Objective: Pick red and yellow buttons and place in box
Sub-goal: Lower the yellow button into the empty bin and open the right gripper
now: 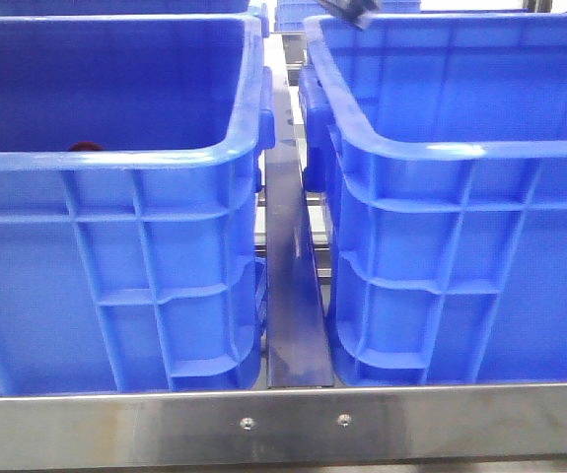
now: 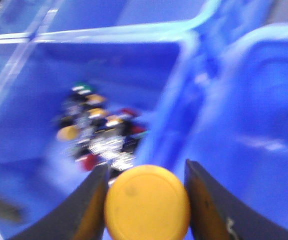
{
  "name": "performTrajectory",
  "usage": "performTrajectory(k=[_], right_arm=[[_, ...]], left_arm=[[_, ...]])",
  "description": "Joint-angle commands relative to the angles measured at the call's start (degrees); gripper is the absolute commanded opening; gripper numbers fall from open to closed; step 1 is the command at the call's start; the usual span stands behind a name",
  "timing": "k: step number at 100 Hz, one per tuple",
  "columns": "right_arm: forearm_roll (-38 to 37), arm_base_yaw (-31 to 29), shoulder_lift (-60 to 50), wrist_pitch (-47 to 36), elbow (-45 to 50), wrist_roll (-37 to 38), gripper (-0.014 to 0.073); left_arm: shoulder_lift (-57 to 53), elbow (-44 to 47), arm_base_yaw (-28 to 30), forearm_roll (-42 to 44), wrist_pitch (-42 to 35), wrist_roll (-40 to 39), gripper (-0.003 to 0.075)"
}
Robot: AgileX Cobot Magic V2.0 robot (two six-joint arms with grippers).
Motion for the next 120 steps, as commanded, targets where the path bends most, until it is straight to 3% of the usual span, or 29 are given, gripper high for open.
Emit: performTrajectory(k=[1, 25, 48, 62, 120], right_arm=[[0.27, -0.34, -2.31, -8.9, 0.85, -2.94, 0.0222], [0.26, -0.14, -2.12, -27.84, 9.51, -11.37, 0.0222], [-0.33, -0.07, 2.75, -37.59, 10.06, -13.63, 0.0222], [-1.91, -0.07, 7.67, -41.14, 8.72, -16.85, 0.0222], [-5.8, -0.07, 21.32, -47.82, 1.81, -16.85, 0.0222]], left_arm=[[-1.79, -1.62, -0.39, -2.85, -1.95, 0.0, 0.0598], [-1.79, -1.62, -0.39, -2.85, -1.95, 0.0, 0.0598], [-1.79, -1.62, -0.39, -2.85, -1.95, 0.0, 0.0598], [-1.79, -1.62, -0.39, -2.85, -1.95, 0.0, 0.0598], [-1.79, -1.62, -0.39, -2.85, -1.95, 0.0, 0.0598]])
